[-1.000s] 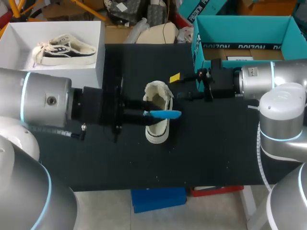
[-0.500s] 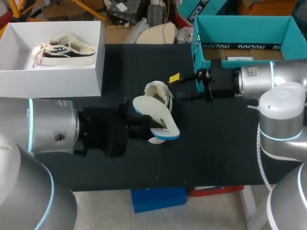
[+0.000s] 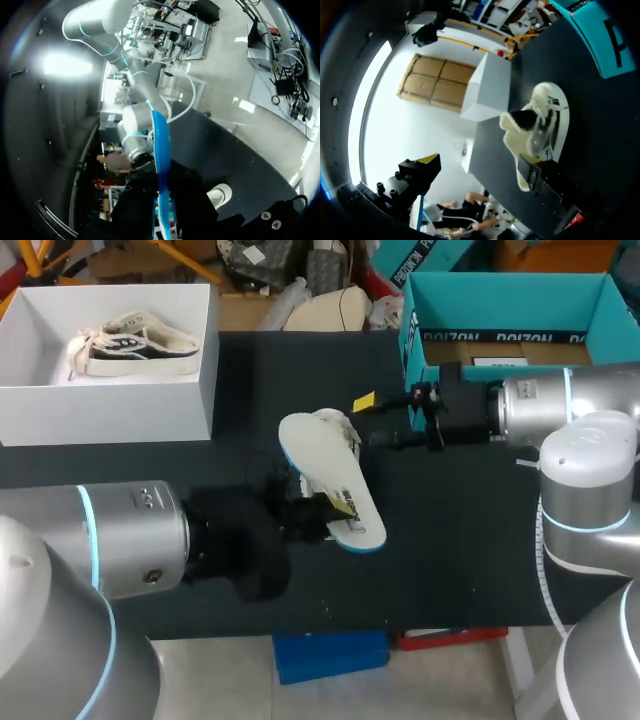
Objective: Take the shoe out of the shoebox, open the shoe tongue, remove and reinsert the insole, then place the shoe into the shoebox
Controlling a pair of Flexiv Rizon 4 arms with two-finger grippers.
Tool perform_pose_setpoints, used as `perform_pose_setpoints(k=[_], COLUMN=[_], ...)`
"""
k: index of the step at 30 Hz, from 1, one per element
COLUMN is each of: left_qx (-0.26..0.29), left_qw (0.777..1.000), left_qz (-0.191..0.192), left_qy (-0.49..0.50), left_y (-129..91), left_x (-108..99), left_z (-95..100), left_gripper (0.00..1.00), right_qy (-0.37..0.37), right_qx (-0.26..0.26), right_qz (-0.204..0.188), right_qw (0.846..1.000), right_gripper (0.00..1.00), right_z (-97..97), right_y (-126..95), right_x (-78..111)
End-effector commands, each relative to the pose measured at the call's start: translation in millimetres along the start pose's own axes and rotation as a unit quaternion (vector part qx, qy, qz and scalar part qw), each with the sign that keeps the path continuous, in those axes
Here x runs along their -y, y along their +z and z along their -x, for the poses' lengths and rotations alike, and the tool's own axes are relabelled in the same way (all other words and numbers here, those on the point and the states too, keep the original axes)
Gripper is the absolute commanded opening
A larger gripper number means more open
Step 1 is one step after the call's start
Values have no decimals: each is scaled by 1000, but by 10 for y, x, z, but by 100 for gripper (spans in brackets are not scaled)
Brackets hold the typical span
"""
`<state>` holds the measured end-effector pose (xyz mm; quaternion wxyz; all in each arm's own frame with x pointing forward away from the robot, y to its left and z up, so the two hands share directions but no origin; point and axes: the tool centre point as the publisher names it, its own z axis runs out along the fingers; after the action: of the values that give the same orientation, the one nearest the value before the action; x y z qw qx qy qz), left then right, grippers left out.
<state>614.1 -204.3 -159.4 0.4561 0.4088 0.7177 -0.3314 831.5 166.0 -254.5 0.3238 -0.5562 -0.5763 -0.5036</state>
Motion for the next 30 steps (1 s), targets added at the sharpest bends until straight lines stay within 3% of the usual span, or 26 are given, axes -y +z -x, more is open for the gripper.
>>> perform_pose_setpoints(k=[1, 8, 16, 30], left_qx=[153, 217, 275, 275], left_qw=[987, 974, 952, 952], left_qz=[-30, -54, -134, -134], left_qy=[-24, -20, -4, -4], left_y=[-269, -195, -176, -176], left_x=[-48, -270, -434, -434], left_z=[-415, -737, -900, -900], left_gripper=[0, 0, 0, 0], right_qy=[0, 0, 0, 0], right_qx=[0, 0, 0, 0], right_qz=[2, 2, 2, 2], right_qw=[1000, 1000, 1000, 1000], right_gripper=[100, 100, 100, 100], right_z=[4, 4, 4, 4], right_y=[17, 17, 17, 17], right_x=[13, 13, 13, 13])
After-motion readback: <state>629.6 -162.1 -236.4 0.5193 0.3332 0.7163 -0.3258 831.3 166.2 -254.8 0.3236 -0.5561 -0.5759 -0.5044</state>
